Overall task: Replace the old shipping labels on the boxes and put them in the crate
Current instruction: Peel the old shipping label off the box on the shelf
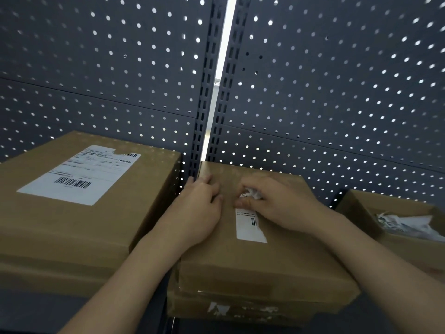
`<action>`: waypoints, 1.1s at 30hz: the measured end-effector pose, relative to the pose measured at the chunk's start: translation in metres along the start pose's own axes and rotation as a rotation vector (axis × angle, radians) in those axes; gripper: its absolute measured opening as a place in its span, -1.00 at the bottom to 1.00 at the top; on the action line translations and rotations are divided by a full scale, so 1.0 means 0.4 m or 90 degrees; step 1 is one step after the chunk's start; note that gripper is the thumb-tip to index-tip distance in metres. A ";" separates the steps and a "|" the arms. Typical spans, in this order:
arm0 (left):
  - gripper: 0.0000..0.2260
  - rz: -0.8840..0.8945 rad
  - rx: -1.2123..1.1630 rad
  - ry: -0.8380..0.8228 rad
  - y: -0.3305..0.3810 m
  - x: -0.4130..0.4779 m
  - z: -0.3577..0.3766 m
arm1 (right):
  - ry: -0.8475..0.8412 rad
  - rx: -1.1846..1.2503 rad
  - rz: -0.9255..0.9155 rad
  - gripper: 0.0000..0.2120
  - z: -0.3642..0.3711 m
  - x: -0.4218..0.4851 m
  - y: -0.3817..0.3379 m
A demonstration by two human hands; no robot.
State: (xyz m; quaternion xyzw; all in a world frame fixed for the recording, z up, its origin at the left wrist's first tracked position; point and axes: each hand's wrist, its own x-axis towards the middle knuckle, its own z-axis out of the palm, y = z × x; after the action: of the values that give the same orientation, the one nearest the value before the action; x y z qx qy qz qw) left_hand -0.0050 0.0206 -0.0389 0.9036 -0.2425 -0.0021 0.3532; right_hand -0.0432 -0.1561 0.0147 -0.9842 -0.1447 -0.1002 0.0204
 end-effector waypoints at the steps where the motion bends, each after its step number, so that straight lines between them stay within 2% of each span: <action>1: -0.76 0.001 -0.003 -0.002 -0.004 0.002 0.002 | 0.002 0.025 -0.022 -0.80 -0.001 -0.004 -0.005; 5: -0.75 -0.009 -0.008 -0.009 -0.002 0.000 0.001 | 0.029 0.101 -0.007 -0.85 0.001 -0.015 -0.002; 8: -0.74 -0.009 -0.011 -0.005 0.004 -0.002 -0.001 | 0.082 0.097 0.023 -0.79 0.017 -0.024 0.025; 12: -0.73 -0.019 -0.004 -0.007 0.006 -0.004 0.000 | 0.109 0.104 -0.004 -0.73 0.019 -0.045 0.024; 15: -0.73 -0.021 0.008 -0.005 0.006 -0.007 -0.001 | 0.093 0.197 -0.010 -0.66 0.006 -0.050 0.011; 18: -0.71 -0.027 0.004 -0.006 0.009 -0.013 -0.006 | 0.055 0.297 -0.016 -0.71 -0.005 -0.051 0.005; 23: -0.71 -0.028 0.004 -0.001 0.012 -0.014 -0.006 | 0.022 0.316 -0.005 -0.75 0.009 -0.056 0.012; 24: -0.71 -0.026 0.008 0.001 0.012 -0.014 -0.005 | 0.043 0.292 -0.002 -0.74 0.014 -0.057 0.018; 26: -0.70 -0.024 0.022 0.005 0.014 -0.013 -0.004 | 0.103 0.221 -0.014 -0.55 0.016 -0.056 0.025; 29: -0.70 -0.033 0.015 0.005 0.014 -0.012 -0.006 | 0.099 0.317 0.018 -0.32 0.020 -0.052 0.030; 31: -0.71 -0.031 0.004 0.003 0.010 -0.011 -0.004 | 0.144 0.341 0.047 -0.41 0.021 -0.054 0.030; 33: -0.72 -0.024 0.006 0.005 0.008 -0.011 -0.002 | 0.195 0.377 0.054 -0.64 0.019 -0.060 0.029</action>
State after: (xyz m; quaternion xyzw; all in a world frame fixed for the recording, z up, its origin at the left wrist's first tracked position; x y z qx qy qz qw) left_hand -0.0102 0.0210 -0.0369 0.9096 -0.2241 -0.0042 0.3499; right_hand -0.0610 -0.1736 0.0020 -0.9140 -0.1219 -0.1996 0.3314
